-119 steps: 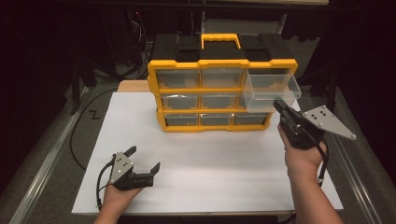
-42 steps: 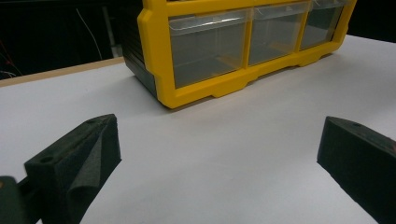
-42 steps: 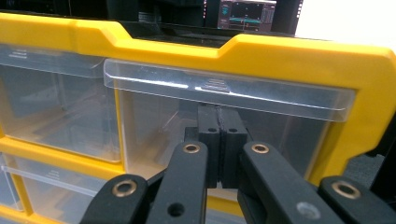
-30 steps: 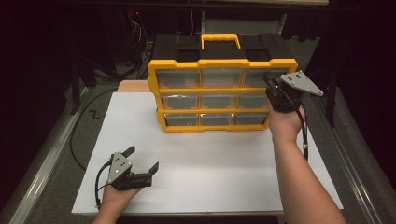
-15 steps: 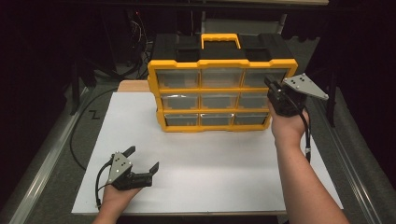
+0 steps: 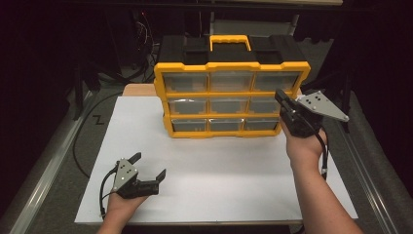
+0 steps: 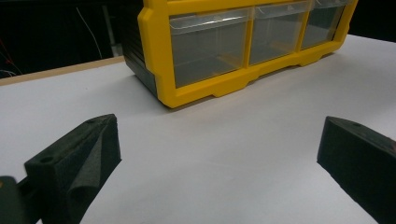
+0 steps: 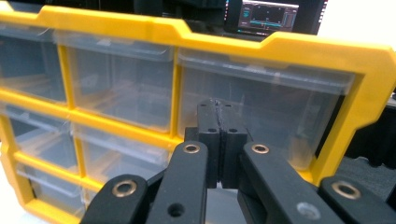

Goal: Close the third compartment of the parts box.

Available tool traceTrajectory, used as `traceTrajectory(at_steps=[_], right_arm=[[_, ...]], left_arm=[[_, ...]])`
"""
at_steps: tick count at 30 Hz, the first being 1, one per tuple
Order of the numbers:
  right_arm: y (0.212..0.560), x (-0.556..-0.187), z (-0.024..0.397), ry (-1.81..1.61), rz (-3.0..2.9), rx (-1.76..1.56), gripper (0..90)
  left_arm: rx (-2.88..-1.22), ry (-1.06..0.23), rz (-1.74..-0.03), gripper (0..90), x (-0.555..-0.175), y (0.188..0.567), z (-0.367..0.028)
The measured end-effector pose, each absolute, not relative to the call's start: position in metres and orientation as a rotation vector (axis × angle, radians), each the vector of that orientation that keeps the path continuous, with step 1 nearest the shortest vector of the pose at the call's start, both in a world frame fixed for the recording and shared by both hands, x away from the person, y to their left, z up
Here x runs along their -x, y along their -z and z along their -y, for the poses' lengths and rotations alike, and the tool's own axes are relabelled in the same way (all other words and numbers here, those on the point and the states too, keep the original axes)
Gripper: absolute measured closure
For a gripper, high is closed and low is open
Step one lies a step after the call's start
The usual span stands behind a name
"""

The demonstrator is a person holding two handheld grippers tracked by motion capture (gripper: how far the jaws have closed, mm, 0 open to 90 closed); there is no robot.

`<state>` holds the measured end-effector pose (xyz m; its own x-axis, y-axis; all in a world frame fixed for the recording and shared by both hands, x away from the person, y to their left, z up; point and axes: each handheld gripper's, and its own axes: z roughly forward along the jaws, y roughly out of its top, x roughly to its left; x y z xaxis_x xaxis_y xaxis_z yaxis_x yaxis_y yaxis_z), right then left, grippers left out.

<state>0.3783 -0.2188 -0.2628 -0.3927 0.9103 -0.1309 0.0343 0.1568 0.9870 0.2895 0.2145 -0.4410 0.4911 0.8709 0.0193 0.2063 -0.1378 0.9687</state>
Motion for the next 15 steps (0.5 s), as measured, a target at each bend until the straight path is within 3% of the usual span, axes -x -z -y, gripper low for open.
traceTrajectory(at_steps=[15], right_arm=[[0.294, -0.362, 0.223, -1.345, -1.675, -0.932, 90.0]], left_arm=[[-1.641, -0.756, -0.942, 0.4, -0.29, 0.441, -0.215]])
